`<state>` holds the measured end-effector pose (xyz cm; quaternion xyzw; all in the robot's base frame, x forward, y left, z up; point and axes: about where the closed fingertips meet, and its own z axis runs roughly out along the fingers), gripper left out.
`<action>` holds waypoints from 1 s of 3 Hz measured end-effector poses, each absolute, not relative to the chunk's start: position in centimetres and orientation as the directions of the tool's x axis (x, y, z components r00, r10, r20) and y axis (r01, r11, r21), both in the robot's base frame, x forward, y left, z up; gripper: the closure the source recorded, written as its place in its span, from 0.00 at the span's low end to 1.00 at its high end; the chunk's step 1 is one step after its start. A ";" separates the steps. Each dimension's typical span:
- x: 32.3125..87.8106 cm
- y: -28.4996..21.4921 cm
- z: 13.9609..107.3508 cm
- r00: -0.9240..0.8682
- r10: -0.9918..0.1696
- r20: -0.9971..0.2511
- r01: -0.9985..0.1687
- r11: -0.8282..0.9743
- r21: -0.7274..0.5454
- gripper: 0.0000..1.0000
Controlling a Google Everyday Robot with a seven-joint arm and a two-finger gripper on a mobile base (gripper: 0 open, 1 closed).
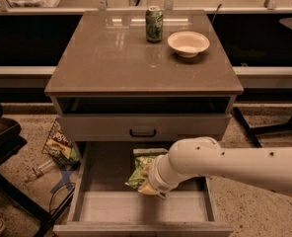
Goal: Place green jalapeno chip bag into middle drawer
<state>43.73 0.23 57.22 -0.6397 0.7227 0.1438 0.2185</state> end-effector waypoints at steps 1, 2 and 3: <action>45.0 3.2 52.2 -0.093 -0.841 -0.533 -0.990 0.137 -0.043 0.98; 44.8 2.8 52.6 -0.093 -0.843 -0.530 -0.990 0.137 -0.044 0.76; 44.8 2.9 52.5 -0.093 -0.843 -0.530 -0.990 0.136 -0.042 0.53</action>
Offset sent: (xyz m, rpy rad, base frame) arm 0.0103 0.0189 -0.0350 0.0256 0.0135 0.0043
